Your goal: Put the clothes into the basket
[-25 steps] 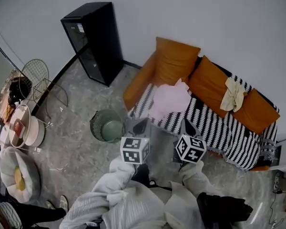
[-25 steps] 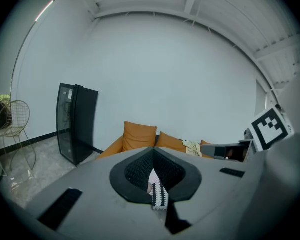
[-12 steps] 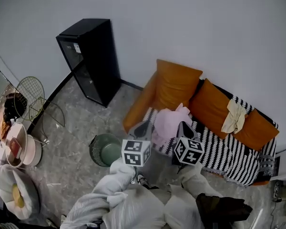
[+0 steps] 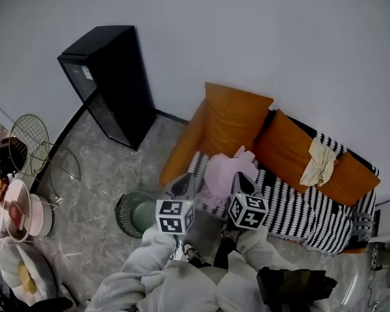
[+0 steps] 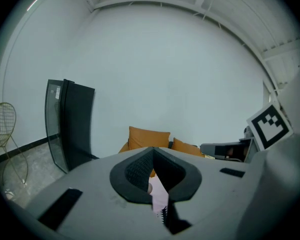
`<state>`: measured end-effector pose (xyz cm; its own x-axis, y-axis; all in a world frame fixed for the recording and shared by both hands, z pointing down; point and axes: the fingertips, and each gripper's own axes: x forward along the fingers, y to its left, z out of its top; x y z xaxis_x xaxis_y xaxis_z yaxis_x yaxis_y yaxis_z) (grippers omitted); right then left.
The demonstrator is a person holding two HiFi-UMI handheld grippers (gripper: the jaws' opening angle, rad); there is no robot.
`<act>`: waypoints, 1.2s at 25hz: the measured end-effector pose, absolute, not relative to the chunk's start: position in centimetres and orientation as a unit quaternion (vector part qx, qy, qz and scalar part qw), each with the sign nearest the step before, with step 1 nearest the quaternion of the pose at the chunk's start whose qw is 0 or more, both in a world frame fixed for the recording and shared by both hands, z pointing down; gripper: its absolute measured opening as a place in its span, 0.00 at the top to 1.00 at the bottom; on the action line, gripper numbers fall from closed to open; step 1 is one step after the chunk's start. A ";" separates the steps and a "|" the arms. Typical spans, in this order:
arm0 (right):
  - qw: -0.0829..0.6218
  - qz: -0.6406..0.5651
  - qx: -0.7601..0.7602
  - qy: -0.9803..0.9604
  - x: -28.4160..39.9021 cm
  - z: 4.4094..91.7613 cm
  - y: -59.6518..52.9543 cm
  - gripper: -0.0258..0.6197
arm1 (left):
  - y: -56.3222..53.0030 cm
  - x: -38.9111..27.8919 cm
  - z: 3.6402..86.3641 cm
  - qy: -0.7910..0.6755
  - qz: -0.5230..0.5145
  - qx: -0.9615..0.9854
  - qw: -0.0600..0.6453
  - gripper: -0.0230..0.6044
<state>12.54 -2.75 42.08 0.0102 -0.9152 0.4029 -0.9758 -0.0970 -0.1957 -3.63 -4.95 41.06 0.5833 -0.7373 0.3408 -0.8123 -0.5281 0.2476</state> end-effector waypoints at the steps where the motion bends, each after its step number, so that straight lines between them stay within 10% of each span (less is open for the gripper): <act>1: 0.072 0.226 0.706 -0.667 13.1 42.7 -3.2 0.92 | -5.5 -3.2 41.5 -0.449 0.101 0.866 0.196 0.96; 30: 0.173 0.339 0.637 -0.670 25.9 70.9 -11.2 0.92 | -11.2 9.4 70.8 -0.477 0.234 0.786 0.316 0.96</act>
